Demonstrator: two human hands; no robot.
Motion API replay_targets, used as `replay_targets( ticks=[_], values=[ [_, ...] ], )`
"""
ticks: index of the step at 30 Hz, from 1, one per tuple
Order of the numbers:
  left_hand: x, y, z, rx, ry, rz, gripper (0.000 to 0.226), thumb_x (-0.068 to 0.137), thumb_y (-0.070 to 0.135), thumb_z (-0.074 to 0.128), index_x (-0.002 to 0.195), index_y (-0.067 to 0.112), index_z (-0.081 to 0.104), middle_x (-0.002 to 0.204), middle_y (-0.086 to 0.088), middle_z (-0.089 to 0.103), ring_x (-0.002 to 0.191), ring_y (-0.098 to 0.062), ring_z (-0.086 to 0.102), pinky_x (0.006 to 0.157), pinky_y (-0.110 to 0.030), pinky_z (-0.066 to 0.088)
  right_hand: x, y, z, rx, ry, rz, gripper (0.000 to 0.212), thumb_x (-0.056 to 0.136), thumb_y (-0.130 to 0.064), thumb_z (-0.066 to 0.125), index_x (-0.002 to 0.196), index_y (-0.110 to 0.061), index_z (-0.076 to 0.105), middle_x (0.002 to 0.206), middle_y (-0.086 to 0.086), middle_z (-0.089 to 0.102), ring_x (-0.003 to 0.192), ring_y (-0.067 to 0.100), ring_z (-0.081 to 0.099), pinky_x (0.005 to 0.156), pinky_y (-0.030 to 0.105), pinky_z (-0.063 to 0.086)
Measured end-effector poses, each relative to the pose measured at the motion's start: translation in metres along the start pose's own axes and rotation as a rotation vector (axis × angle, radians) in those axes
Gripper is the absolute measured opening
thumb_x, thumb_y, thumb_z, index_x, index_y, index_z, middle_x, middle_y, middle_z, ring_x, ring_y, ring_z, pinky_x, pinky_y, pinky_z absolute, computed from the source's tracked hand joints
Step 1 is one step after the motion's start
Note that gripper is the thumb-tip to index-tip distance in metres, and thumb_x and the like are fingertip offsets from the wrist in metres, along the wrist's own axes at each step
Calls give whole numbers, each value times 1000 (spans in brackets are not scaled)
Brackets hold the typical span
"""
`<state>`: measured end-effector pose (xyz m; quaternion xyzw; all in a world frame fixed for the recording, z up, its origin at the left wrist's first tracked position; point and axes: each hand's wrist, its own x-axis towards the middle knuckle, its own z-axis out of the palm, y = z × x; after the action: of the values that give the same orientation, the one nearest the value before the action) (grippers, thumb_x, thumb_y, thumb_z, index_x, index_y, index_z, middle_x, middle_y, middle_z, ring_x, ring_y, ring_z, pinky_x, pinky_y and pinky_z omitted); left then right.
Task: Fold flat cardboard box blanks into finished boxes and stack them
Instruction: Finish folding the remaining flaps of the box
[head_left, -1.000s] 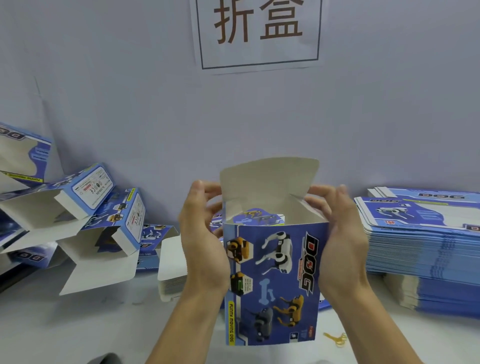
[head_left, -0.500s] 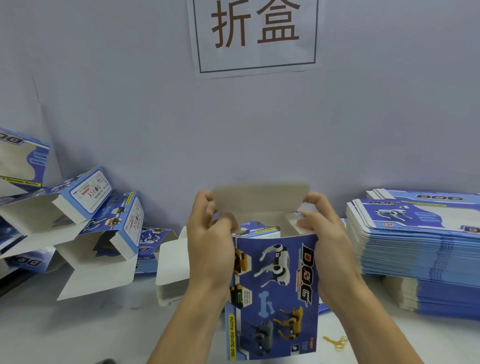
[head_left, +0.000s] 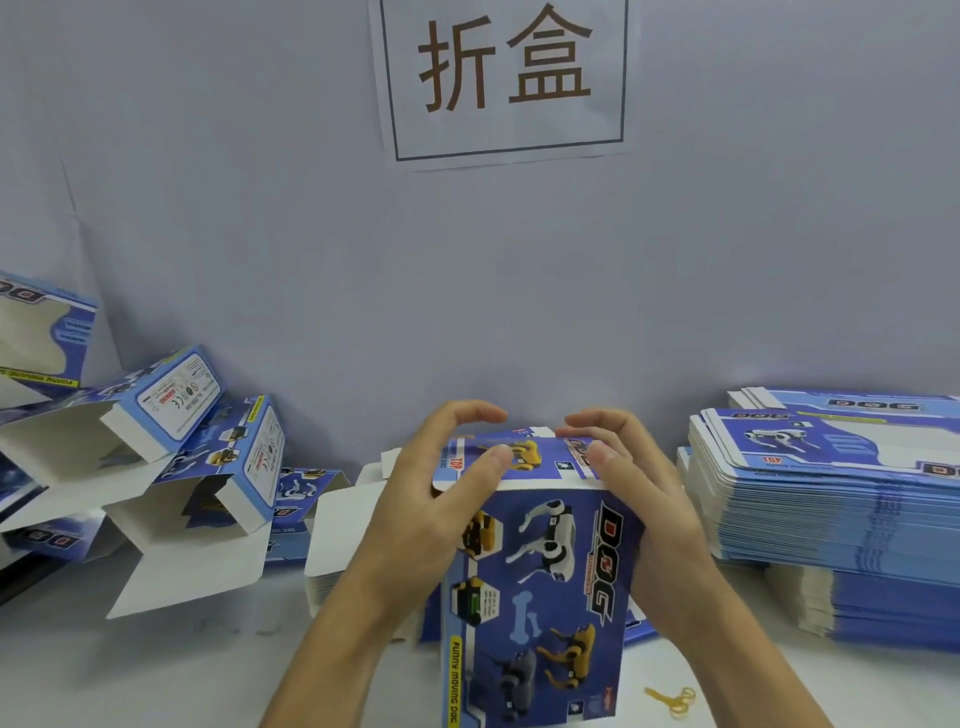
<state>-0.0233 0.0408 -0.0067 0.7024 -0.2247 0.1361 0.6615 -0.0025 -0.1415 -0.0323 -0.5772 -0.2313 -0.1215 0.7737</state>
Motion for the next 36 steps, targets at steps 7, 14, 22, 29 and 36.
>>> replay_targets(
  ticks=[7, 14, 22, 29, 36],
  values=[
    [1, 5, -11, 118, -58, -31, 64, 65, 52, 66, 126, 41, 51, 129, 19, 55, 101, 6, 65, 66, -18, 56, 0, -5, -4, 40, -105, 14, 44, 73, -40, 75, 114, -33, 62, 125, 5, 64, 103, 34, 72, 66, 37, 61],
    [0, 3, -18, 167, -57, -20, 60, 69, 53, 80, 122, 41, 56, 117, 18, 64, 104, -2, 67, 65, -22, 58, -2, -8, -8, 51, -131, 49, 55, 70, -36, 82, 120, -36, 59, 127, 4, 66, 104, 36, 71, 66, 41, 62],
    [-3, -5, -15, 134, -102, -17, 33, 76, 55, 70, 108, 50, 61, 110, 26, 65, 99, -3, 70, 67, -21, 58, 3, -4, 7, 58, -110, 101, 78, 57, -66, 86, 120, -28, 59, 112, 13, 69, 92, 26, 76, 66, 30, 60],
    [0, -3, -13, 92, -40, 144, 63, 59, 75, 77, 98, 26, 67, 113, 13, 64, 99, -18, 71, 61, -36, 59, -3, 0, -1, 26, -212, 12, 62, 70, -42, 87, 124, -31, 58, 128, -7, 63, 104, 37, 71, 73, 39, 60],
    [5, -16, -10, -1, 17, 277, 18, 68, 19, 82, 84, 23, 77, 116, 10, 68, 124, -24, 58, 74, -31, 58, -2, -7, 0, 35, -115, 13, 39, 64, -42, 88, 92, -19, 74, 134, -6, 61, 110, 32, 69, 69, 38, 60]
  ],
)
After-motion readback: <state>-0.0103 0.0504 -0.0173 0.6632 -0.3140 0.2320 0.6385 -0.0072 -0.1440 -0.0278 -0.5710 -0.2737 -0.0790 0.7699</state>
